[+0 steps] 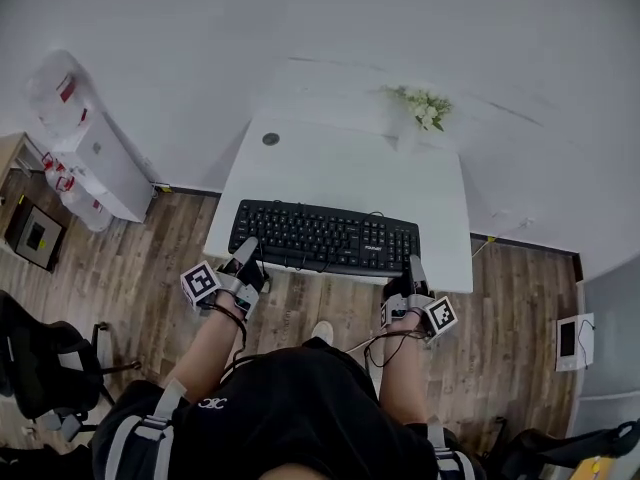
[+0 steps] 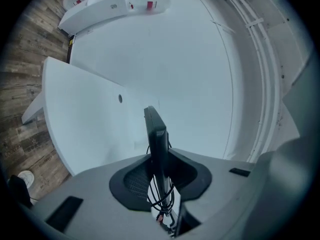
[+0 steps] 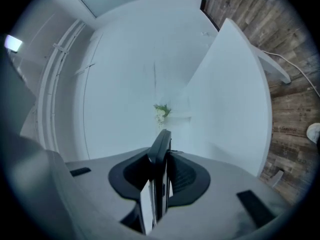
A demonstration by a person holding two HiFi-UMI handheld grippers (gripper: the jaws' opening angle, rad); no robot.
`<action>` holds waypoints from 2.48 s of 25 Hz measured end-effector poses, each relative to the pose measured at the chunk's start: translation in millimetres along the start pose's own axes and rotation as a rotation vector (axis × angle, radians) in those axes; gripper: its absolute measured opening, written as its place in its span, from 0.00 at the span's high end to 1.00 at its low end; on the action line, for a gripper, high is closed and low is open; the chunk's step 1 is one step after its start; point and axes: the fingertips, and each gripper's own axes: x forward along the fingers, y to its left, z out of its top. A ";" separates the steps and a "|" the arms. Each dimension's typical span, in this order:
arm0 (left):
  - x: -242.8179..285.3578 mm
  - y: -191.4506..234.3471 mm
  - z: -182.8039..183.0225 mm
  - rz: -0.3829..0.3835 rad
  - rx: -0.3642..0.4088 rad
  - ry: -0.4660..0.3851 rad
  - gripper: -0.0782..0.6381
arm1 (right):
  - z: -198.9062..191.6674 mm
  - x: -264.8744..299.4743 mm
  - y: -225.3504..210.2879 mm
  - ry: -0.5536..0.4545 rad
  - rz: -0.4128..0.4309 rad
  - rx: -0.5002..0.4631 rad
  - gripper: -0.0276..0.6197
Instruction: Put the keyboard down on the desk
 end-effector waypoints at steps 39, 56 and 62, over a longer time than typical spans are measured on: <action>199.3 178.6 85.9 0.338 -0.221 0.061 0.78 | 42.9 205.0 -166.0 0.006 -0.465 0.076 0.84; 195.5 210.5 82.2 0.526 -0.162 0.161 0.74 | 41.4 198.9 -192.0 0.063 -0.653 -0.157 0.76; 177.3 231.1 80.3 0.723 -0.124 0.252 0.63 | 41.3 190.6 -198.2 0.120 -0.786 -0.365 0.69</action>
